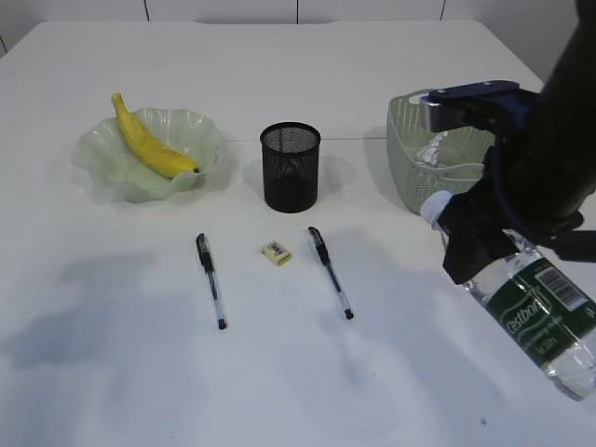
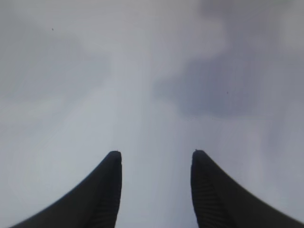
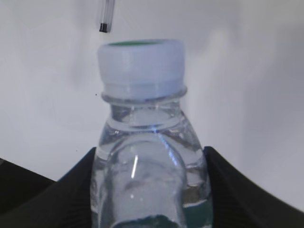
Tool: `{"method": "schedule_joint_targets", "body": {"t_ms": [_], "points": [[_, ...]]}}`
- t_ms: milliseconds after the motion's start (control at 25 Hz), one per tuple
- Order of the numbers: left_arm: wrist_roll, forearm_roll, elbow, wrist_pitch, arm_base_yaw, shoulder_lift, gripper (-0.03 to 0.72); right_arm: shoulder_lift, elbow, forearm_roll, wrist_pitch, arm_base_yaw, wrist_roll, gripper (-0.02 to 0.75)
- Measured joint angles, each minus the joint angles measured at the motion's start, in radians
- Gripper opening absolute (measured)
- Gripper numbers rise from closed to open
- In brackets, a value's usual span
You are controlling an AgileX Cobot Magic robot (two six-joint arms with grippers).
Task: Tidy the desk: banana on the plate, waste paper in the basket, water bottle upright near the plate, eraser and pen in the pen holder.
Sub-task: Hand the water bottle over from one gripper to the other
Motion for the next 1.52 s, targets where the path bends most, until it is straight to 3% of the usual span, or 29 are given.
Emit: {"method": "schedule_joint_targets", "body": {"t_ms": [200, 640, 1200, 1520], "points": [[0.000, 0.000, 0.000, 0.000, 0.000, 0.000, 0.330, -0.146, 0.111, 0.009, -0.063, 0.000, -0.023, 0.438], [0.000, 0.000, 0.000, -0.007, 0.000, 0.000, 0.330, -0.182, 0.121, 0.154, -0.289, 0.000, -0.210, 0.438], [0.000, 0.000, 0.000, -0.051, 0.000, 0.002, 0.330, -0.179, 0.121, 0.173, -0.628, 0.000, -0.393, 0.438], [0.000, 0.000, 0.000, -0.059, 0.000, 0.002, 0.328, -0.177, 0.123, 0.346, -0.689, 0.002, -0.533, 0.437]]}}
